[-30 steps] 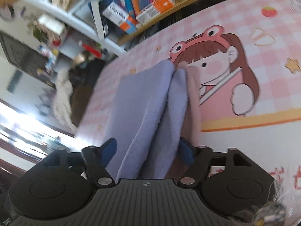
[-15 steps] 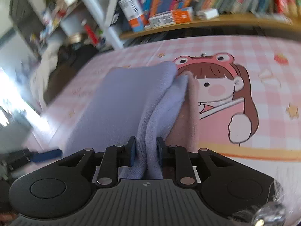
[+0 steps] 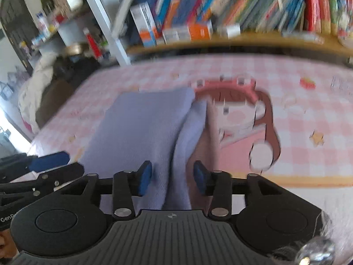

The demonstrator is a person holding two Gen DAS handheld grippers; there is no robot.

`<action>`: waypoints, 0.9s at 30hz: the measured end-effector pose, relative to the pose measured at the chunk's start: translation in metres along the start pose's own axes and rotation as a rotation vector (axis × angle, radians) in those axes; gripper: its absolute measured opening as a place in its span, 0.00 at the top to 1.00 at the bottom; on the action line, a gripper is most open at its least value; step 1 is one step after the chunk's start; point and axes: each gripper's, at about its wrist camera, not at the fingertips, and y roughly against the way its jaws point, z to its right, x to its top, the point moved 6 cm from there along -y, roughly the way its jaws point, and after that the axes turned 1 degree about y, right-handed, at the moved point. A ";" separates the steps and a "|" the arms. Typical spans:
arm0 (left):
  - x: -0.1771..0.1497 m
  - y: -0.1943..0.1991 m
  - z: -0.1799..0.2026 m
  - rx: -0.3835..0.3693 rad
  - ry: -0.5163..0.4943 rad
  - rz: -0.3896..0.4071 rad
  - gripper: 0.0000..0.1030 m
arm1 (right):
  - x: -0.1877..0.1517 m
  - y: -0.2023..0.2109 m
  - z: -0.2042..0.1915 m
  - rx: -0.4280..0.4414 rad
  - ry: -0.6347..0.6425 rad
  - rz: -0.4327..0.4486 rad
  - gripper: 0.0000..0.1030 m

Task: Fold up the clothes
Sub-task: 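Open the left tool and release the lavender end on the stack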

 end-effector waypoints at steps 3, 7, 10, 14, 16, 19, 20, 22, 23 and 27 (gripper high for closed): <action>-0.004 -0.009 -0.002 -0.008 -0.006 -0.033 0.71 | 0.003 0.015 -0.014 0.011 0.073 0.080 0.88; -0.006 -0.014 -0.004 -0.039 -0.009 -0.055 0.71 | 0.002 0.025 -0.017 0.000 0.103 0.131 0.89; -0.008 -0.015 0.001 -0.038 -0.045 -0.057 0.71 | -0.008 0.003 -0.001 -0.046 0.021 0.037 0.88; -0.008 -0.015 -0.002 -0.057 -0.039 -0.058 0.71 | -0.008 -0.001 -0.005 -0.076 0.051 0.032 0.87; -0.008 -0.014 -0.001 -0.059 -0.042 -0.055 0.71 | -0.007 -0.002 -0.006 -0.089 0.053 0.030 0.86; -0.008 -0.012 -0.002 -0.061 -0.045 -0.050 0.69 | -0.007 -0.002 -0.008 -0.112 0.054 0.030 0.84; -0.007 -0.010 -0.002 -0.060 -0.042 -0.043 0.68 | -0.006 0.000 -0.008 -0.122 0.055 0.038 0.80; -0.005 -0.005 -0.004 -0.057 -0.036 -0.028 0.67 | -0.006 0.007 -0.010 -0.142 0.056 0.058 0.73; -0.004 -0.001 -0.004 -0.053 -0.033 -0.019 0.65 | -0.005 0.011 -0.011 -0.150 0.055 0.070 0.68; 0.003 0.013 -0.013 -0.028 -0.023 0.040 0.44 | -0.006 0.027 -0.009 -0.178 0.011 0.102 0.34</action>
